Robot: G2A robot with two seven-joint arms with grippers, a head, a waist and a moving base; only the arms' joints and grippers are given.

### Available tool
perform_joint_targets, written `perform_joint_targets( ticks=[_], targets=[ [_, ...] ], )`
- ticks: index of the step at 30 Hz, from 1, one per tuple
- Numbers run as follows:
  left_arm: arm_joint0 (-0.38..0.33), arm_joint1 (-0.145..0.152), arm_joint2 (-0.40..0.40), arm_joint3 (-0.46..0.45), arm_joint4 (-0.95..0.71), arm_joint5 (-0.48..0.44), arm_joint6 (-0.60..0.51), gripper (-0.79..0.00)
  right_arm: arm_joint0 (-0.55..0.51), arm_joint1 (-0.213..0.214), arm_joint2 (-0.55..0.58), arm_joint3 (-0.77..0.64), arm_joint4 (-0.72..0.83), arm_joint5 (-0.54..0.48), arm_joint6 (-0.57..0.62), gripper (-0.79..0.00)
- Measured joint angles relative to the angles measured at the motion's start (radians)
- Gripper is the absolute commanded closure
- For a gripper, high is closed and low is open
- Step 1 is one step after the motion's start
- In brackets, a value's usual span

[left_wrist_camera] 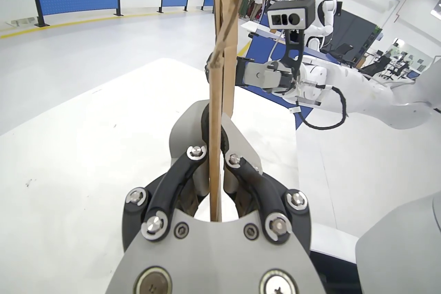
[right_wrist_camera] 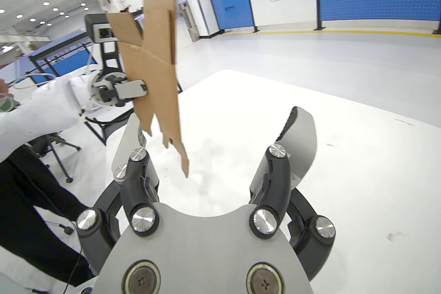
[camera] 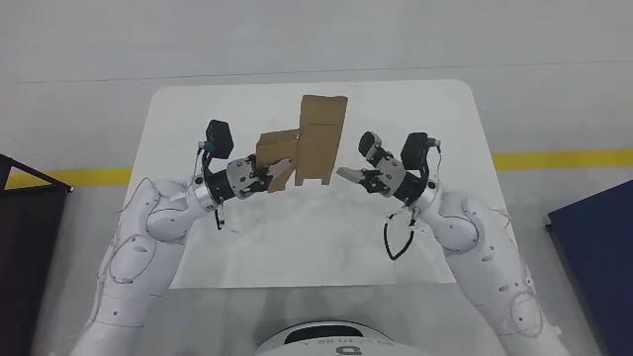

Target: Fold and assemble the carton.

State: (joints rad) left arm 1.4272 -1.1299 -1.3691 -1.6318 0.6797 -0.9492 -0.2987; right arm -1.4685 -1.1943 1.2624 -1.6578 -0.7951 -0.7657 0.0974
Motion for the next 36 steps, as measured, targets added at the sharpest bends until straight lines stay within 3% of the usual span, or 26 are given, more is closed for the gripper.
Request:
perform_joint_targets(
  ticks=[6,12,15,17,18,19,20,21,26,28,32,36],
  targets=[
    [-0.011,0.003,0.020,0.002,-0.006,0.004,-0.014,0.000,0.027,0.001,-0.033,0.002,0.043,-0.033,0.055,-0.610],
    [-0.013,0.007,0.032,0.000,-0.016,0.000,-0.017,0.000,0.062,-0.002,-0.077,0.019,0.061,-0.029,0.098,-0.336],
    [-0.013,0.009,0.038,-0.001,-0.017,0.001,-0.018,0.000,0.076,-0.003,-0.093,0.030,0.087,-0.043,0.112,-0.286],
    [-0.012,0.010,0.040,0.000,-0.017,0.004,-0.017,0.000,0.083,-0.003,-0.102,0.033,0.090,-0.038,0.123,-0.197],
    [-0.012,0.011,0.040,0.002,-0.019,0.007,-0.014,0.000,0.087,-0.004,-0.109,0.033,0.087,-0.030,0.128,-0.105],
    [-0.011,0.012,0.039,0.003,-0.020,0.009,-0.013,-0.132,0.089,-0.004,-0.114,0.033,0.086,-0.026,0.131,0.000],
    [-0.011,0.013,0.039,0.006,-0.020,0.010,-0.013,-0.483,0.091,-0.004,-0.118,0.033,0.087,-0.024,0.132,0.000],
    [-0.010,0.014,0.038,0.009,-0.020,0.013,-0.015,-0.785,0.093,-0.005,-0.121,0.034,0.088,-0.023,0.133,0.000],
    [-0.006,0.020,-0.002,0.019,-0.023,0.050,0.008,-0.785,0.091,-0.002,-0.109,0.030,0.069,-0.006,0.115,0.000],
    [0.004,0.025,-0.037,0.023,-0.025,0.062,0.030,-0.785,0.080,0.002,-0.074,0.010,0.007,0.063,0.080,0.000],
    [0.032,0.034,-0.103,0.023,-0.026,0.083,0.060,-0.785,0.018,0.005,-0.022,-0.086,-0.303,0.331,-0.076,0.000],
    [0.060,0.040,-0.139,0.007,-0.031,0.094,0.074,-0.785,-0.058,0.010,-0.052,-0.170,-0.803,0.662,-0.219,0.000]
  ],
)
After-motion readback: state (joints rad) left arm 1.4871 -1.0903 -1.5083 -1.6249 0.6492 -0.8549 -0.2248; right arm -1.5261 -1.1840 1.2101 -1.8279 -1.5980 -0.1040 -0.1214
